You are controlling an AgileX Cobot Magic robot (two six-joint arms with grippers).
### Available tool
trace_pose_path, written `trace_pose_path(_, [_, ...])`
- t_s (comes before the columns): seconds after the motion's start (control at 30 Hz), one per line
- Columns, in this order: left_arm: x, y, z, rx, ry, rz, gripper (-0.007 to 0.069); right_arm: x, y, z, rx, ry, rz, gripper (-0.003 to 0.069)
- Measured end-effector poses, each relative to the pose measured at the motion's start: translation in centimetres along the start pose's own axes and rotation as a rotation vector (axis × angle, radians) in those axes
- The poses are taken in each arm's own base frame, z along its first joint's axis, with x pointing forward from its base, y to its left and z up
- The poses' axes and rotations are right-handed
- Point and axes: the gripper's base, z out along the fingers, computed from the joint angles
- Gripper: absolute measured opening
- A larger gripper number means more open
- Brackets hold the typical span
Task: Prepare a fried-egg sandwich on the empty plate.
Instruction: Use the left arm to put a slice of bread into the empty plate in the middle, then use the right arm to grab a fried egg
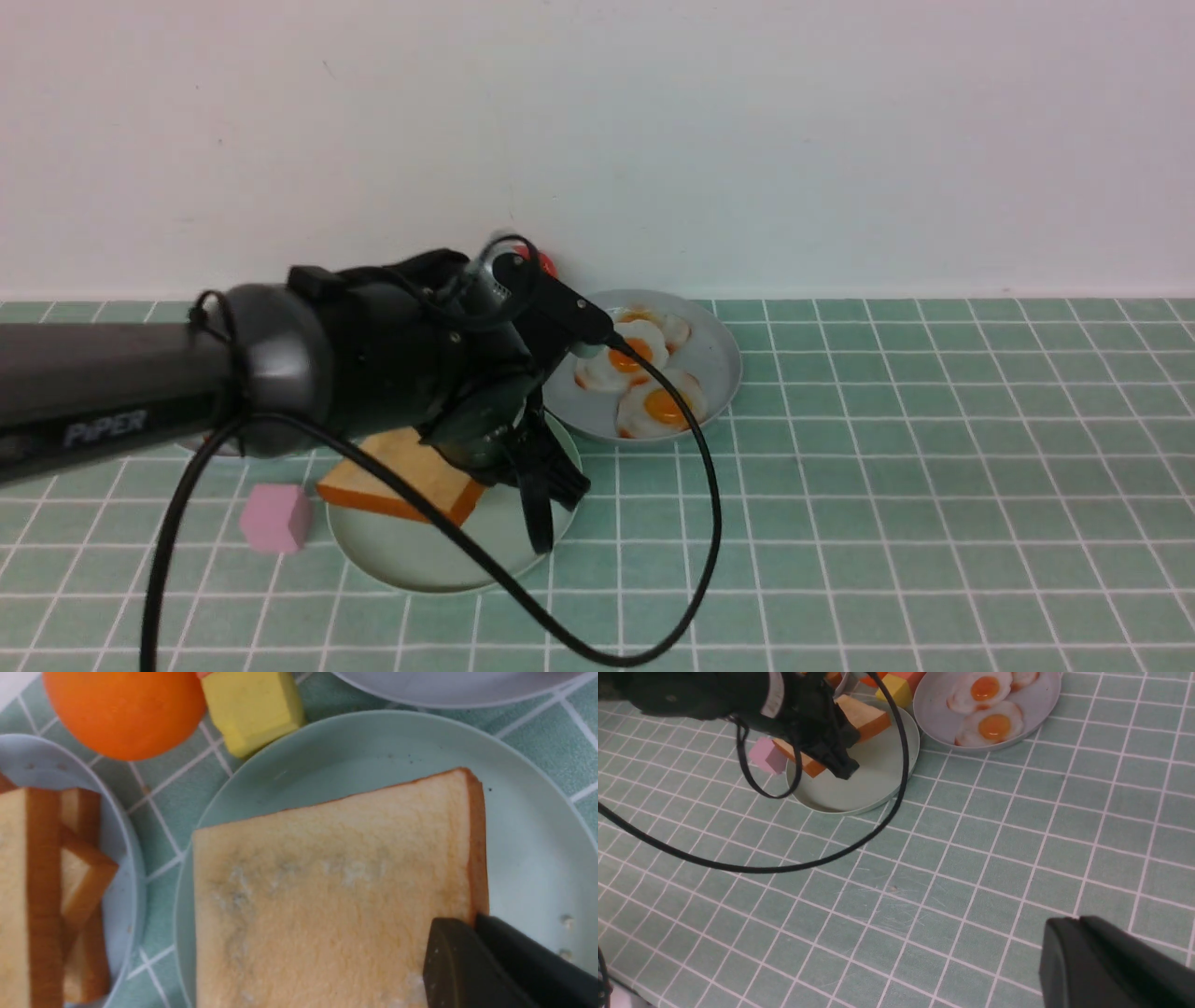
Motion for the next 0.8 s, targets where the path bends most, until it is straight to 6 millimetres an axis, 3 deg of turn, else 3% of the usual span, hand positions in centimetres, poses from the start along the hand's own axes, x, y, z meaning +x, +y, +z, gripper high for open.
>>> trace_pose_path(0.47, [0.1, -0.5, 0.2, 0.047, 0.013, -0.07, 0.0297, -0.4, -0.1, 0.0, 0.011, -0.039, 0.001, 0.0276])
trace_pose_path(0.6, [0.0, -0.5, 0.1, 0.049, 0.002, -0.071, 0.0335, -0.5, -0.2, 0.0, 0.013, -0.049, 0.003, 0.0298])
trace_pose_path(0.7, [-0.5, 0.0, -1.7, 0.061, -0.021, -0.117, 0.0315, -1.0, -0.4, 0.8, -0.002, -0.034, 0.029, 0.029])
trace_pose_path(0.8, [-1.8, 1.8, -7.6, 0.068, -0.137, -0.173, 0.0173, -2.7, -1.3, 3.3, -0.036, 0.013, 0.071, 0.0238])
